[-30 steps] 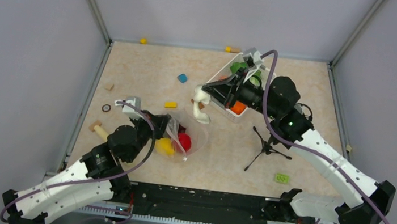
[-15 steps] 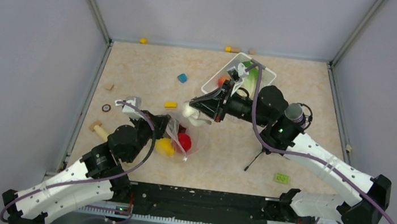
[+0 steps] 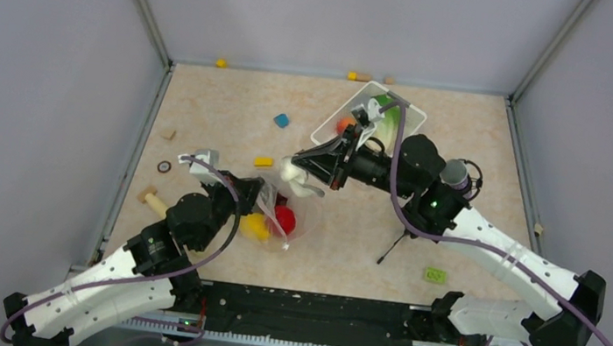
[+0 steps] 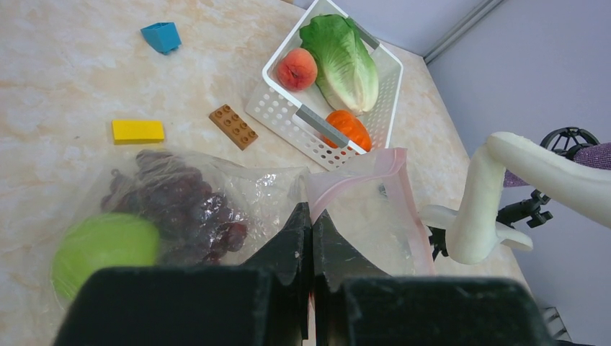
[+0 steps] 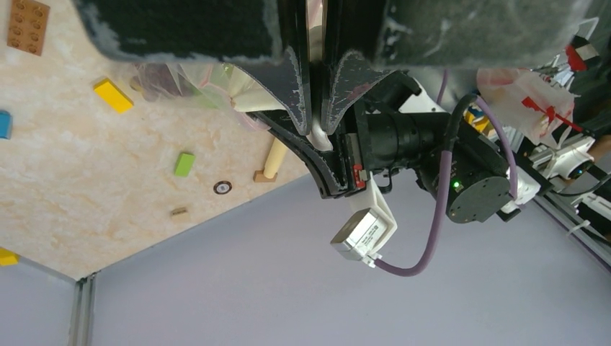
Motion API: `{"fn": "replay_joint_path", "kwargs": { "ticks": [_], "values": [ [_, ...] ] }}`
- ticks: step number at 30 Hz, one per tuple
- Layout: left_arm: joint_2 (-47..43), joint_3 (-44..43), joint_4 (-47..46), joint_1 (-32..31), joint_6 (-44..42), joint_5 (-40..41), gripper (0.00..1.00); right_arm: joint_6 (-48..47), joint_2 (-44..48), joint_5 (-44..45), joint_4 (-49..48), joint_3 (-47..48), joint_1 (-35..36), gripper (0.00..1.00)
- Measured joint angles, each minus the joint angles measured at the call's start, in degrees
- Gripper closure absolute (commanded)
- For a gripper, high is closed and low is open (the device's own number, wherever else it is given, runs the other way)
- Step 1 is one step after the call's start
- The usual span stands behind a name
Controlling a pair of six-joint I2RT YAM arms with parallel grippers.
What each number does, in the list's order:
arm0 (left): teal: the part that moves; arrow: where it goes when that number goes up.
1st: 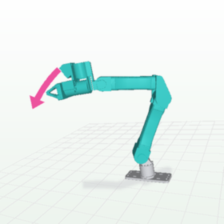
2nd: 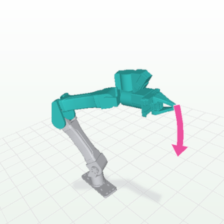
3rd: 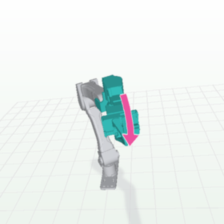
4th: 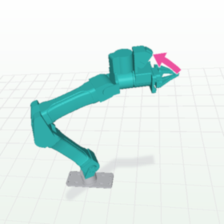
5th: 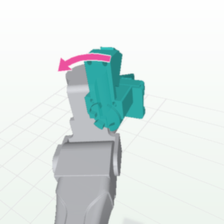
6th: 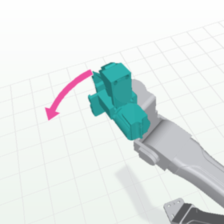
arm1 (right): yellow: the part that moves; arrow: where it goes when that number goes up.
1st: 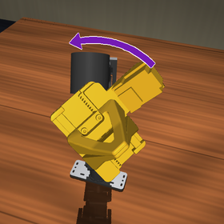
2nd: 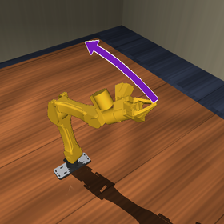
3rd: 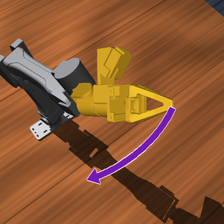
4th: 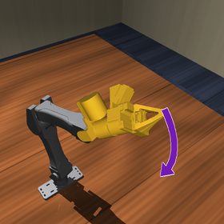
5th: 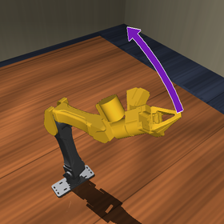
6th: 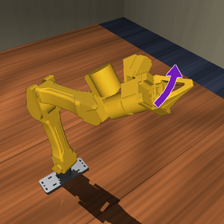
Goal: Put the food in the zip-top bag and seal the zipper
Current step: Place the fake vegetable in the zipper food storage bag.
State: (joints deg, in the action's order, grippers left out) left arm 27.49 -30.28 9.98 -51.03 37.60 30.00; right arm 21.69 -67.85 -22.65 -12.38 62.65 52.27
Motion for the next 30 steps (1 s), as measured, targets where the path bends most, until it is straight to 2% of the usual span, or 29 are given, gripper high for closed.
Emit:
{"fn": "replay_joint_path", "kwargs": {
  "ticks": [14,25,30],
  "values": [
    [0.0,0.0,0.0,0.0,0.0,-0.4,1.00,-0.7,5.4,7.4,1.6,1.8,0.1,1.00],
    [-0.7,0.0,0.3,0.0,0.0,-0.4,1.00,-0.1,4.2,6.1,0.9,1.6,0.1,1.00],
    [-0.8,0.0,0.3,0.0,0.0,-0.4,1.00,1.1,3.1,4.5,-1.6,-2.6,0.1,1.00]
  ]
}}
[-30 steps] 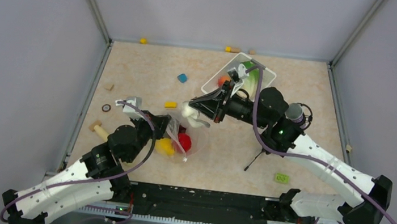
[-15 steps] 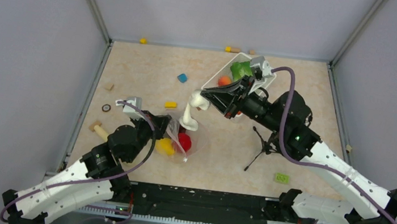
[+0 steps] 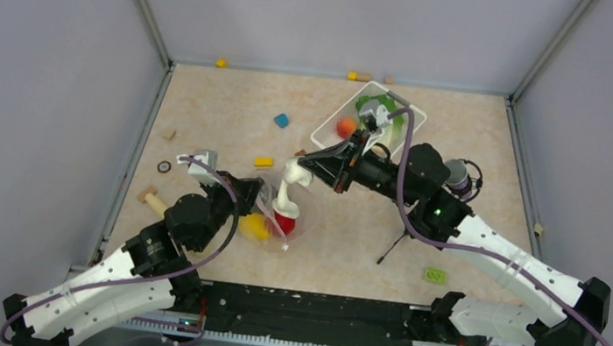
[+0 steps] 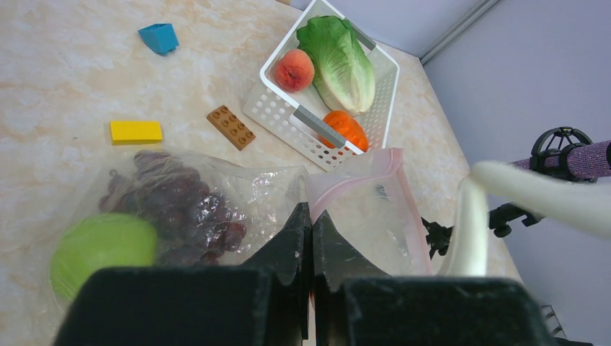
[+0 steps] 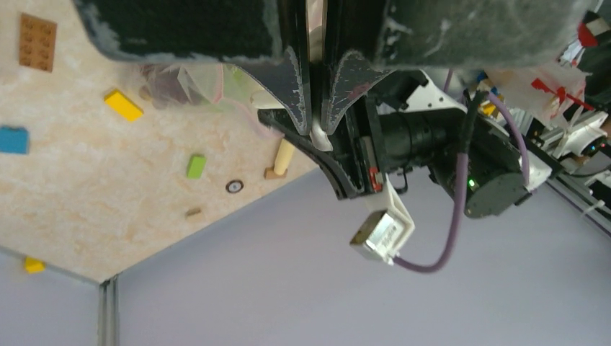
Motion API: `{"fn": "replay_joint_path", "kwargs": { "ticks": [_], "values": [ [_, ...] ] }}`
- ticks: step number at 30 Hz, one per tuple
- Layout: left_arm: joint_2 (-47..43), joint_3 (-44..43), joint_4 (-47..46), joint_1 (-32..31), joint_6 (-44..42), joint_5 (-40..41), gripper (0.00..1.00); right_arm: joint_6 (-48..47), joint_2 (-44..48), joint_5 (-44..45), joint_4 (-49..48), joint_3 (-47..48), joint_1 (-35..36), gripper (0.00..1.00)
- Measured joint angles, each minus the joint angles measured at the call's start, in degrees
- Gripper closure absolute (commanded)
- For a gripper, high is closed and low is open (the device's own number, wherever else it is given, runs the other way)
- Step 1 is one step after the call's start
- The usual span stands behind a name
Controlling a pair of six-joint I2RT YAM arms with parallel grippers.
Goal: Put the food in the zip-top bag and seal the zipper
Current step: Place the fake vegetable in the zipper food storage bag.
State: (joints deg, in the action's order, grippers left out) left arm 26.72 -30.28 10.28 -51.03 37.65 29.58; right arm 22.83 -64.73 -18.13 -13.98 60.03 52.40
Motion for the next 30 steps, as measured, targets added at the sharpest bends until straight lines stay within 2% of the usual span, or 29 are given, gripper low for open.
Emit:
{"fn": "replay_joint_path", "kwargs": {
  "ticks": [9,19,25,28,29,30],
  "values": [
    [0.0,0.0,0.0,0.0,0.0,0.0,1.00,1.4,-0.4,-1.1,-4.7,-7.8,0.0,1.00],
    [0.0,0.0,0.0,0.0,0.0,-0.2,1.00,1.0,-5.7,-3.8,-11.0,-14.1,0.5,1.00],
    [-0.5,0.0,0.0,0.0,0.0,-1.3,1.00,-3.6,-7.5,4.5,-9.2,-13.5,5.4,1.00],
    [-0.9,0.0,0.0,0.0,0.0,-1.9,1.00,-5.6,-9.7,9.5,-7.6,-11.3,7.9,0.93],
    [-1.0,0.0,0.0,0.0,0.0,-2.0,1.00,-6.5,-11.0,11.9,-6.7,-10.0,8.8,0.86],
    [-1.1,0.0,0.0,0.0,0.0,-2.0,1.00,-6.9,-11.7,13.1,-6.1,-9.4,9.3,0.74]
  ]
}}
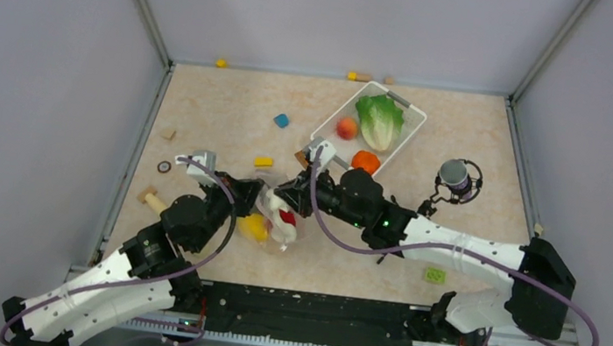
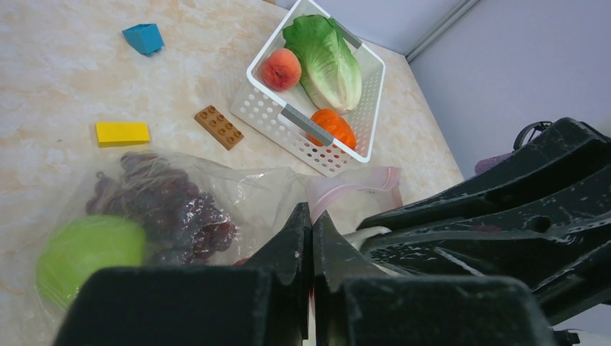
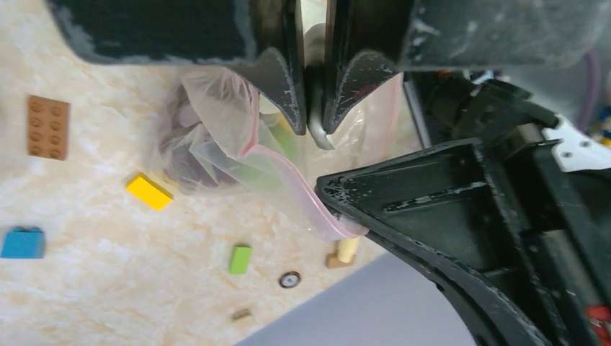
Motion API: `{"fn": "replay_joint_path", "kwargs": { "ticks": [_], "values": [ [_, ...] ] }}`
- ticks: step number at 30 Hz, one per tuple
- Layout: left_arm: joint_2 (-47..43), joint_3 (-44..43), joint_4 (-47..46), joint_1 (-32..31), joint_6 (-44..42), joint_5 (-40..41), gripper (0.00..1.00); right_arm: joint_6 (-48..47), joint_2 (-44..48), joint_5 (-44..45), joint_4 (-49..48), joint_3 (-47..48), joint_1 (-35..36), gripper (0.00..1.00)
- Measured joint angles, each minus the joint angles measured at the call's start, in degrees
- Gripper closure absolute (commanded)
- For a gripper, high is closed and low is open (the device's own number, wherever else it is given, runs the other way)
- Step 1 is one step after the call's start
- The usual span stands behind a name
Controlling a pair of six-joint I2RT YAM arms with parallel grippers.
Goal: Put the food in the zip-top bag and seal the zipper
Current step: Place the fake vegetable in the zipper food storage bag, then pick up the fake vegetable from the bin.
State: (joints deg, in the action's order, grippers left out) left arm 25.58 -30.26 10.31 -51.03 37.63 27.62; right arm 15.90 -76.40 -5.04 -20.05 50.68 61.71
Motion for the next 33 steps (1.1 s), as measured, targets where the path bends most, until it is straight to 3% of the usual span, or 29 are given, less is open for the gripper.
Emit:
{"fn": "replay_joint_path", "kwargs": {
  "ticks": [1,3,10,12,13,14,19,23,27,33],
  "values": [
    [-0.1,0.0,0.0,0.0,0.0,0.0,1.00,-0.7,-0.8,1.9,1.1,1.0,0.7,0.62],
    [-0.3,0.0,0.0,0.0,0.0,0.0,1.00,-2.1,-2.6,5.1,3.6,3.1,2.2,0.47],
    [-0.3,0.1,0.0,0.0,0.0,0.0,1.00,-3.9,-2.6,10.4,7.4,4.0,4.6,0.28],
    [-0.3,0.1,0.0,0.0,0.0,0.0,1.00,-3.9,-0.3,11.0,6.5,2.0,4.6,0.19],
    [-0.3,0.1,0.0,0.0,0.0,0.0,1.00,-3.8,1.6,11.2,5.6,0.3,4.6,0.07],
    [-0.3,0.1,0.0,0.0,0.0,0.1,1.00,-3.7,3.1,11.5,5.2,-0.9,4.6,0.02],
    [-0.3,0.2,0.0,0.0,0.0,0.4,1.00,-2.1,10.8,17.6,1.9,-5.7,4.6,0.01],
    [-0.3,0.2,0.0,0.0,0.0,0.8,1.00,-1.0,11.5,26.3,3.3,-4.7,4.5,0.01],
    [-0.5,0.2,0.0,0.0,0.0,1.2,1.00,1.9,6.1,34.8,11.0,2.4,2.3,0.01],
    [-1.5,0.2,0.2,0.0,0.0,2.2,1.00,6.1,-3.4,35.6,18.7,11.8,-8.9,0.02]
  ]
}}
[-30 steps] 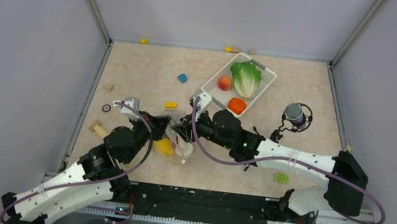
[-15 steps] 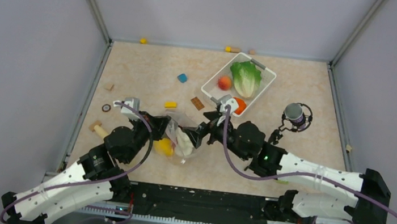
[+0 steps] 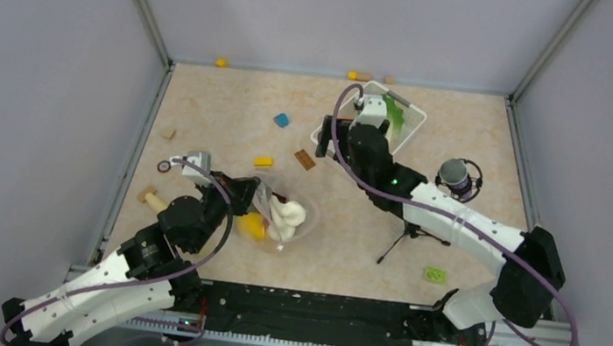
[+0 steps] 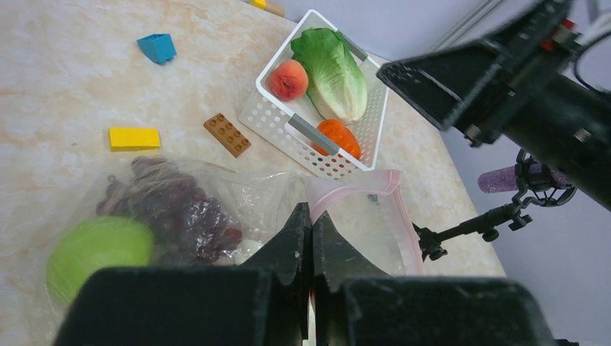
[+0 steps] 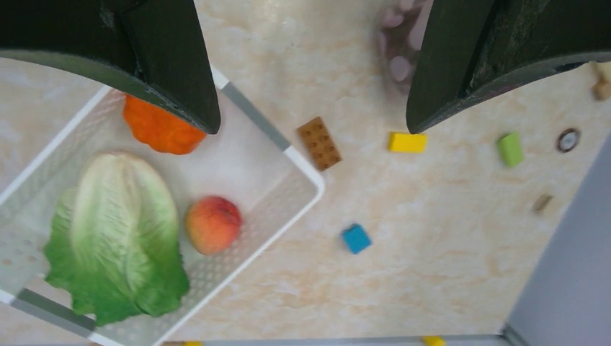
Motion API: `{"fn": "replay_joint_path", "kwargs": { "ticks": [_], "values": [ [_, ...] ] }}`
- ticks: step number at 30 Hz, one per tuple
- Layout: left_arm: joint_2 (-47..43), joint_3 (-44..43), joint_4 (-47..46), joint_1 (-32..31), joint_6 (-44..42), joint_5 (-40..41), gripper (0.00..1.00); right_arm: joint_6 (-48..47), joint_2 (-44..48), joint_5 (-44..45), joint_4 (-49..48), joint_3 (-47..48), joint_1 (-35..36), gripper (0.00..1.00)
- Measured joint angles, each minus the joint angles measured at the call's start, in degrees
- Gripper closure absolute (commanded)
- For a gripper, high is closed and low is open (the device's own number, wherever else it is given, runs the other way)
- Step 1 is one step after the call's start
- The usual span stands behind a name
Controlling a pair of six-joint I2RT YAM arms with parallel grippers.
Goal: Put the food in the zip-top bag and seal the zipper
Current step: Pick up the fake vegetable from the bin.
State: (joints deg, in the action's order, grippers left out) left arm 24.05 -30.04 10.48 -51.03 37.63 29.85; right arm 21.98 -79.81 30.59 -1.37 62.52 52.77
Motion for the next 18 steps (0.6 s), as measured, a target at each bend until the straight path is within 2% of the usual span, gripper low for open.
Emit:
{"fn": "replay_joint_path", "kwargs": {
  "ticks": [6,12,18],
  "values": [
    [0.1,0.1,0.1,0.0,0.0,0.6,1.00,3.2,-11.7,0.0,9.0,10.4,-8.0,0.02],
    [0.5,0.1,0.0,0.0,0.0,0.7,1.00,5.9,-22.3,1.9,18.3,19.3,-11.1,0.01],
    [1.5,0.1,0.0,0.0,0.0,0.7,1.00,9.0,-28.9,2.5,25.6,23.2,-14.2,0.07]
  ]
}}
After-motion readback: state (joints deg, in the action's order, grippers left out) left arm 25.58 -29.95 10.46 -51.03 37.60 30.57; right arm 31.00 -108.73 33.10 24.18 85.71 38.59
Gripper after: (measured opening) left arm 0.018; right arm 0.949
